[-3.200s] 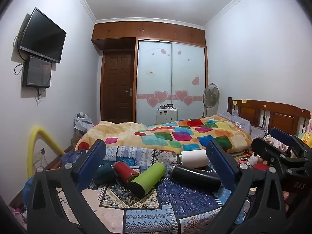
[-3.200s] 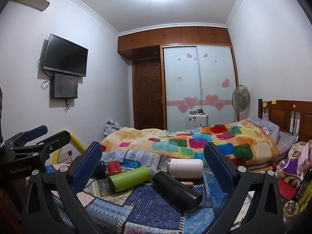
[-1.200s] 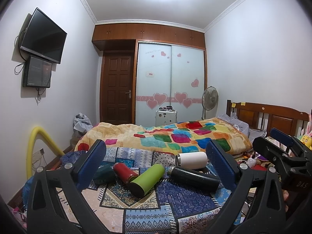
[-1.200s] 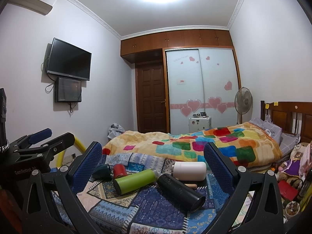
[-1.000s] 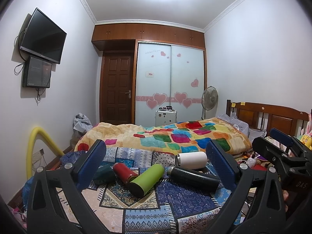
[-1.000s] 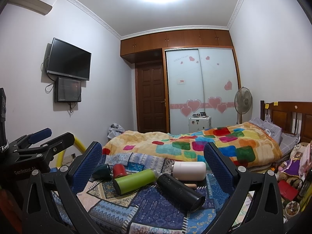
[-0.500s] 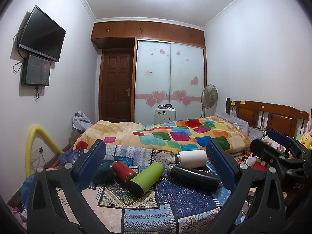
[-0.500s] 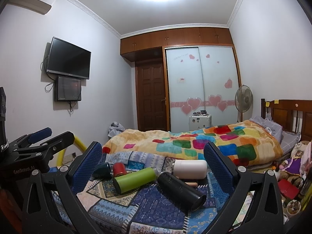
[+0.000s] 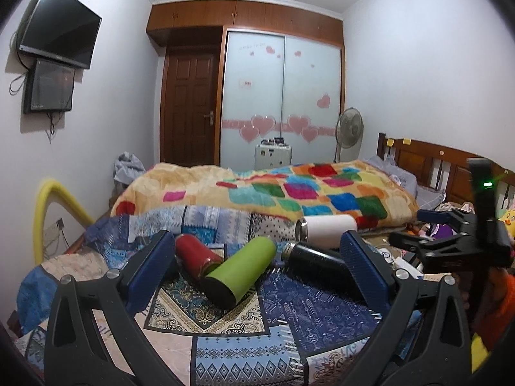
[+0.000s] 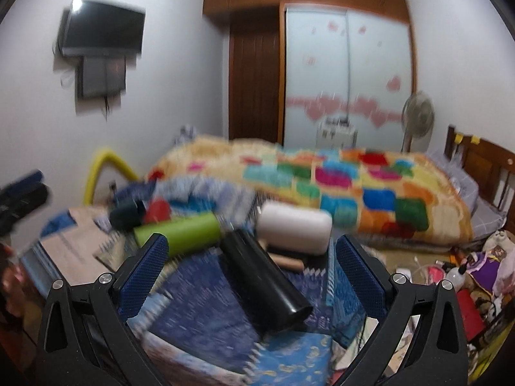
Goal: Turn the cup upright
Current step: 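Reach the right tool to the lying black thermos and close around it, then lift the black thermos with the right tool and pull it back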
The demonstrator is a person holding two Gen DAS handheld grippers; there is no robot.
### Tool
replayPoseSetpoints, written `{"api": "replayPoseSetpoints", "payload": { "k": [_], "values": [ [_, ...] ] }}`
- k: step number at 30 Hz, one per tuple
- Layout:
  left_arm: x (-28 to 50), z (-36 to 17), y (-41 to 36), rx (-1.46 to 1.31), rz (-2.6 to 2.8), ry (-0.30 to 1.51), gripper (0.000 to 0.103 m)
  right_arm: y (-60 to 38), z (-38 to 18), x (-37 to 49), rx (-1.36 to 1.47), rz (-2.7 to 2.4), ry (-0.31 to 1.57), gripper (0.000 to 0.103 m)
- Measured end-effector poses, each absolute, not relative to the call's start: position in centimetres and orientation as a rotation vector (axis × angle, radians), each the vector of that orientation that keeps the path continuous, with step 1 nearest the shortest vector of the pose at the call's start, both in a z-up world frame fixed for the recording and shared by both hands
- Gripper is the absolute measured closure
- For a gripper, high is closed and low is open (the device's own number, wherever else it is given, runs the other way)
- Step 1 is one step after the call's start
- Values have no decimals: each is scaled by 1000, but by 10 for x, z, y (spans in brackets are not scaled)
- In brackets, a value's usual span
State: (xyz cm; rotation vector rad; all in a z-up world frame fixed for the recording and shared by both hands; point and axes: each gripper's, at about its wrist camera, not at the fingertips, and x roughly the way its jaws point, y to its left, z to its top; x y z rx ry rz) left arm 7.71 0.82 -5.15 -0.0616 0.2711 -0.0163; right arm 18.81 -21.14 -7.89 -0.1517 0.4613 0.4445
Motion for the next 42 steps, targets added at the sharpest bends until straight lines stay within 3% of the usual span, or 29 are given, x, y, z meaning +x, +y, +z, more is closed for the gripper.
{"api": "replayPoseSetpoints", "payload": {
  "k": [9, 19, 21, 27, 29, 42],
  "values": [
    [110, -83, 3, -45, -22, 348, 0, -190, -137, 265, -301, 585, 808, 1],
    [131, -103, 4, -52, -26, 386, 0, -169, -163, 295, -411, 672, 1015, 7],
    [131, -105, 5, -57, -26, 386, 0, -166, -168, 293, -434, 687, 1060, 15],
    [131, -108, 12, -72, -14, 382, 0, -164, -170, 293, -493, 633, 1111, 25],
    [132, -109, 14, -79, -9, 385, 0, -167, -169, 295, -482, 603, 1113, 37],
    [125, -101, 28, -91, 26, 370, 0, -166, -152, 288, -392, 551, 1064, 38]
  ]
}}
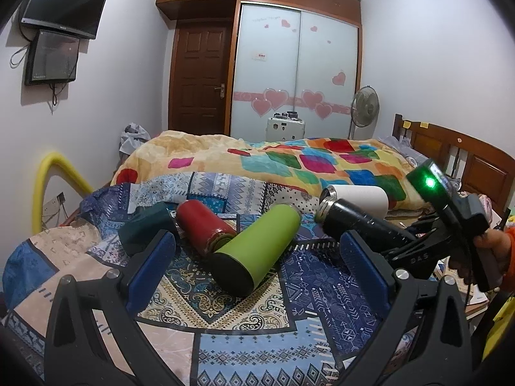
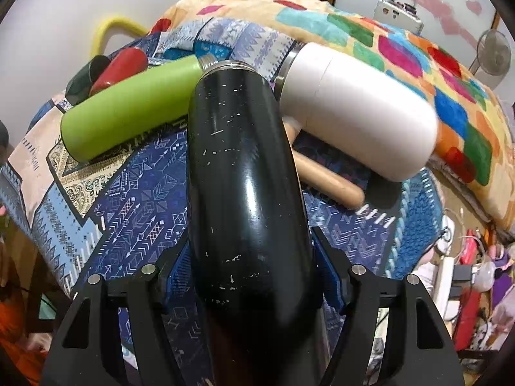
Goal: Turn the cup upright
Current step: 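Lift the black thermos with the right tool and pull it back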
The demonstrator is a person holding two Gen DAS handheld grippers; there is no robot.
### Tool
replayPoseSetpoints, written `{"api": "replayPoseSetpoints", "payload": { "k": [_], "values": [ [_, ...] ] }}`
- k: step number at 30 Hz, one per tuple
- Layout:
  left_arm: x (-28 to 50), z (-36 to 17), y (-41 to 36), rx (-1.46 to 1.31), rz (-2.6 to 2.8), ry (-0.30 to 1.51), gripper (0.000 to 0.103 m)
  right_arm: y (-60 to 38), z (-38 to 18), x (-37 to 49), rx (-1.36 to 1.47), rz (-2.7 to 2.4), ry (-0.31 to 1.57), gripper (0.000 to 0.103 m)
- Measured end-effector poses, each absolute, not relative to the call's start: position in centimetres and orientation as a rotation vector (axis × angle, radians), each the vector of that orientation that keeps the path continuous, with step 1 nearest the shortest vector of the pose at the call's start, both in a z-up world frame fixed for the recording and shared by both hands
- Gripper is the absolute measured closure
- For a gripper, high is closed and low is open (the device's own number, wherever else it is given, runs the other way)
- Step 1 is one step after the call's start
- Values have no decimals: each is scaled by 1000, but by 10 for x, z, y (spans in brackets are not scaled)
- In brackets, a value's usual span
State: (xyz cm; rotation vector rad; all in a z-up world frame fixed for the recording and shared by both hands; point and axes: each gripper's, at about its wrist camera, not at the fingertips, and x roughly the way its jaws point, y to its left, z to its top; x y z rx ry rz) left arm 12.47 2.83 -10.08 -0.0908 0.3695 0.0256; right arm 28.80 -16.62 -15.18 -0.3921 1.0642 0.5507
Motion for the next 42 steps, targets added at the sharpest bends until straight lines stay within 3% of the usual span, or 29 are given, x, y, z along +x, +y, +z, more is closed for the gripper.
{"api": "replayPoseSetpoints", "payload": {
  "k": [9, 16, 42],
  "values": [
    [104, -87, 33, -85, 18, 336, 0, -150, -103, 252, -419, 567, 951, 38],
    [89, -82, 35, -83, 16, 331, 0, -126, -95, 222, -438, 667, 914, 38],
    [99, -112, 34, -89, 5, 414, 0, -90, -174, 215, -556, 739, 1071, 38]
  ]
}}
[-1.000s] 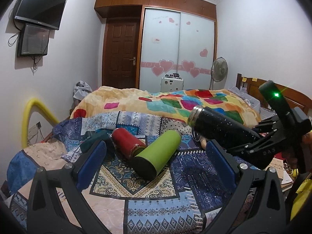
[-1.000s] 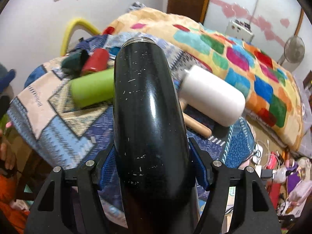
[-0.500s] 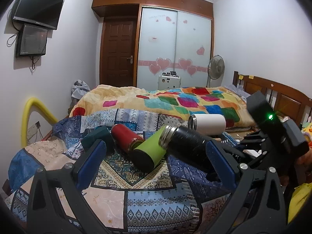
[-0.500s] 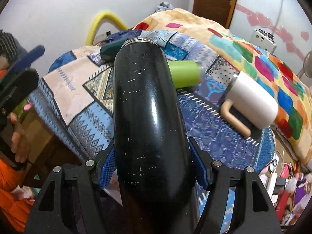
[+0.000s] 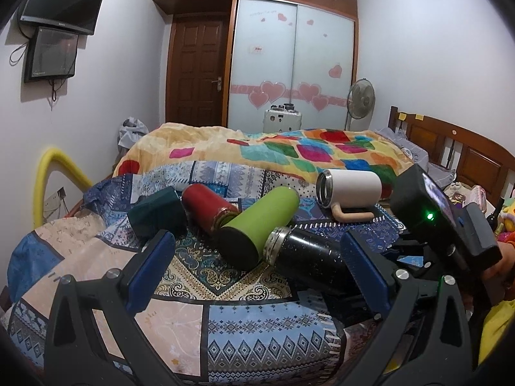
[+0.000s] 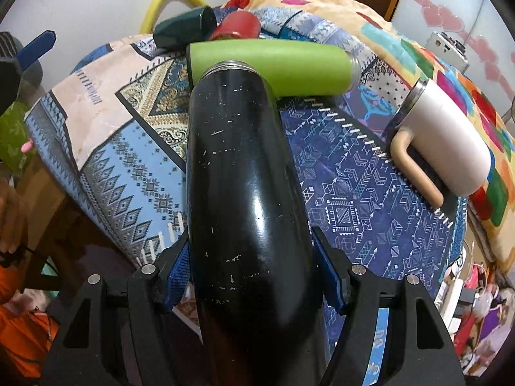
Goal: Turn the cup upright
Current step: 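Lift the black thermos with the right tool and pull it back, then grasp the black thermos body with the left tool while the right tool releases it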
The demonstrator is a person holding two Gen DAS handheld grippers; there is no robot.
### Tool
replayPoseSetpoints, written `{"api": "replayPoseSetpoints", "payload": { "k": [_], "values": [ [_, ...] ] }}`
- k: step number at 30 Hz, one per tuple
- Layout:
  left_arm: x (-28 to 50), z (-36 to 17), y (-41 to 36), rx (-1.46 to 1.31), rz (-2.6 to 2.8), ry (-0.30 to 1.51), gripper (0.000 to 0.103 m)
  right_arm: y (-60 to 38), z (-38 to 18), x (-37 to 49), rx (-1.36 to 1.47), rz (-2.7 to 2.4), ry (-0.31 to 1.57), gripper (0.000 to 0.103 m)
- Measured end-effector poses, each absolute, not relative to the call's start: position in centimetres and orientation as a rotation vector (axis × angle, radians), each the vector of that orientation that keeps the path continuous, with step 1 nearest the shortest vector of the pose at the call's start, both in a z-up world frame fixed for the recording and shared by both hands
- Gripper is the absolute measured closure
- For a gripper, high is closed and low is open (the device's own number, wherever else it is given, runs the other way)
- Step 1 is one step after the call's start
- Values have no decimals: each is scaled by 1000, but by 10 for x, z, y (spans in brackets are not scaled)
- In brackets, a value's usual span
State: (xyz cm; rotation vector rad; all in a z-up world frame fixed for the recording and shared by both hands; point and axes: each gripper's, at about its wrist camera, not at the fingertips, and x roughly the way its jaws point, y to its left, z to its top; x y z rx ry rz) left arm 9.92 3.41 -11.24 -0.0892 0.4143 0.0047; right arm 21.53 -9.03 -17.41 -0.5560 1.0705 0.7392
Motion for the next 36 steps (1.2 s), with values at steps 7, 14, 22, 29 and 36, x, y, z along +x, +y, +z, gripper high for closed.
{"api": "replayPoseSetpoints", "payload": {
  "k": [7, 14, 22, 29, 36],
  "values": [
    [102, -116, 35, -87, 16, 425, 0, -87, -172, 209, -583, 774, 1074, 36],
    [102, -114, 35, -74, 24, 427, 0, -99, -148, 200, -509, 817, 1018, 34],
    [123, -144, 32, -52, 36, 547, 0, -156, -114, 212, -379, 678, 858, 23],
    [152, -170, 22, -60, 7, 660, 0, -185, -147, 237, -419, 592, 929, 23],
    [167, -177, 10, -20, 8, 705, 0, -199, -151, 236, -374, 661, 958, 23]
  ]
}}
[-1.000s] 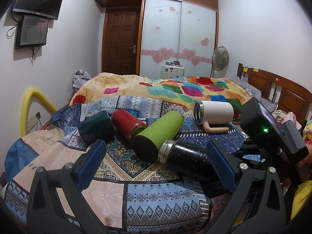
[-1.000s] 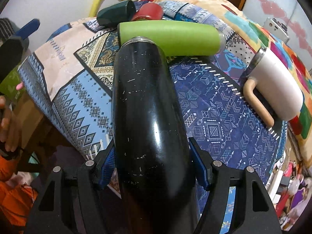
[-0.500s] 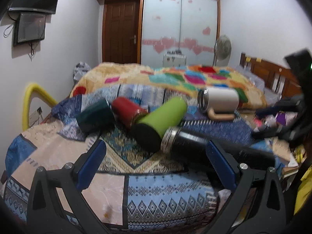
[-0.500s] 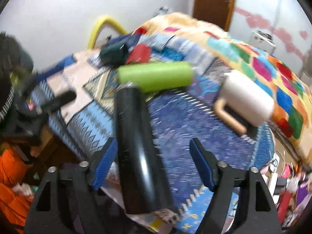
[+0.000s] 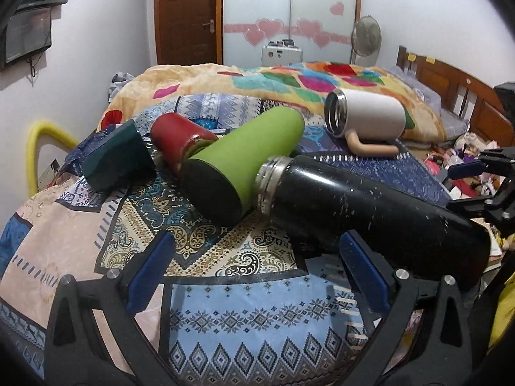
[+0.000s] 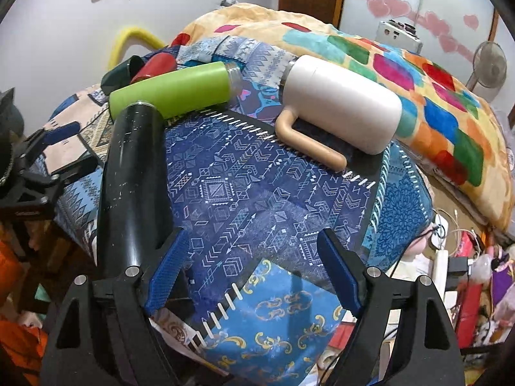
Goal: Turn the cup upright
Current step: 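Grasp the black thermos body with the left tool while the right tool releases it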
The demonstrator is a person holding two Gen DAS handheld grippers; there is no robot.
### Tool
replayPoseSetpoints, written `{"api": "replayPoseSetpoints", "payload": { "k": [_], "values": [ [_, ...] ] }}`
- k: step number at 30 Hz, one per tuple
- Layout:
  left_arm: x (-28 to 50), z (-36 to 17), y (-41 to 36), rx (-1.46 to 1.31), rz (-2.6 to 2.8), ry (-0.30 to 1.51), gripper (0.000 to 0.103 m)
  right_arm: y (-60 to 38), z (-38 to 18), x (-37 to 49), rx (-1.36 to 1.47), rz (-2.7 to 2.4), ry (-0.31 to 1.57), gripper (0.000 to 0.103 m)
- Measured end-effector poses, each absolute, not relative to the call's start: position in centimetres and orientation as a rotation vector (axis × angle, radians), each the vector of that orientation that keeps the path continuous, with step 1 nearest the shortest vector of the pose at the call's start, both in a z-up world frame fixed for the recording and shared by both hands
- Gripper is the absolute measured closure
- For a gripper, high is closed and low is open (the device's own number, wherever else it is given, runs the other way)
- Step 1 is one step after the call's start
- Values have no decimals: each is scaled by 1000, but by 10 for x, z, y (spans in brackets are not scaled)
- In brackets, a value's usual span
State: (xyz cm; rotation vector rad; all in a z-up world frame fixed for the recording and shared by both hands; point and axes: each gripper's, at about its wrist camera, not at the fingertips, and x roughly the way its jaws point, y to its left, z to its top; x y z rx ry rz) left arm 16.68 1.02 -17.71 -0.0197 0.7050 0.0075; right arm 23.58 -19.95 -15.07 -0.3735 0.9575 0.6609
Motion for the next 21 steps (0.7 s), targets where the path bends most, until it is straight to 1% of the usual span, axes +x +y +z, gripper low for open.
{"api": "replayPoseSetpoints", "payload": {
  "k": [11, 17, 21],
  "values": [
    [176, -165, 20, -23, 2, 714, 0, -169, -166, 202, -388, 780, 908, 23],
    [175, -158, 33, -67, -15, 734, 0, -148, -171, 192, -334, 838, 899, 23],
    [170, -149, 34, -64, -26, 730, 0, -155, -166, 197, -235, 785, 868, 23]
  ]
}}
